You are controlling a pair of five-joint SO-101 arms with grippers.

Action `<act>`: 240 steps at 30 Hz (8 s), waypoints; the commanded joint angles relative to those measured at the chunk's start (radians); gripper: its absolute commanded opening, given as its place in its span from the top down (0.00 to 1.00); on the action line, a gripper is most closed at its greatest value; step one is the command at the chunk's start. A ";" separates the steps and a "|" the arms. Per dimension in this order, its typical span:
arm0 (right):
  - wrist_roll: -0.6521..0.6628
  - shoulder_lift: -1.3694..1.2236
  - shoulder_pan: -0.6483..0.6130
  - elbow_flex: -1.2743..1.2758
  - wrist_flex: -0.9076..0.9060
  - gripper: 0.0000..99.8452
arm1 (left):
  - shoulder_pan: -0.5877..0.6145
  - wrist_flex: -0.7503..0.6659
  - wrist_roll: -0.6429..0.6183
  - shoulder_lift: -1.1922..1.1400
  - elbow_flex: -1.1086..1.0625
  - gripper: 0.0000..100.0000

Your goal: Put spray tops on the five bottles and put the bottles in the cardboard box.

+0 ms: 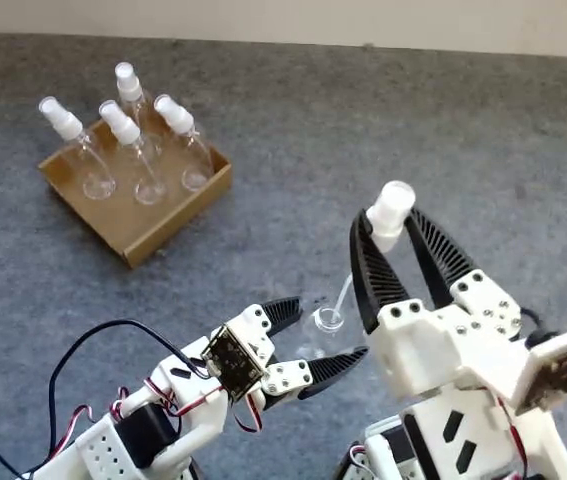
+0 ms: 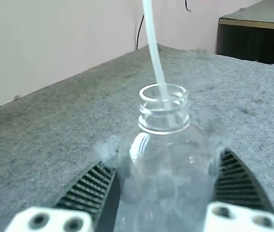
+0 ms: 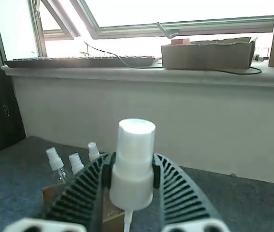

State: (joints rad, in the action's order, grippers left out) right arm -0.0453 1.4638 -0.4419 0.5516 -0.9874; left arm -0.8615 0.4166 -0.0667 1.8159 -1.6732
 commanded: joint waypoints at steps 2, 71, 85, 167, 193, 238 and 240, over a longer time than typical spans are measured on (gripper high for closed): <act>0.011 0.113 0.012 0.140 0.096 0.98 | -0.018 -0.003 -0.006 0.002 -0.021 0.82; 0.193 0.314 -0.231 0.357 -0.340 0.85 | 0.331 -0.278 -0.011 0.004 -0.019 0.82; 0.195 0.315 -0.231 0.602 -0.203 0.98 | 0.410 -0.328 -0.011 0.004 -0.019 0.82; 0.186 0.315 -0.170 0.969 0.375 0.98 | 0.409 -0.324 -0.011 0.001 -0.021 0.82; 0.187 0.315 -0.151 0.967 0.375 0.98 | 0.409 -0.324 -0.009 0.002 -0.021 0.82; 0.193 0.315 -0.315 0.967 0.374 0.98 | 0.510 -0.345 -0.012 0.001 -0.021 0.82; 0.193 0.315 -0.297 0.967 0.375 0.98 | 0.509 -0.324 -0.012 0.001 -0.021 0.82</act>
State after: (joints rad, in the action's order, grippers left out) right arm 0.1373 1.7660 -0.7442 1.5382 -0.6421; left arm -0.3598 0.0591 -0.0667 1.8159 -1.6732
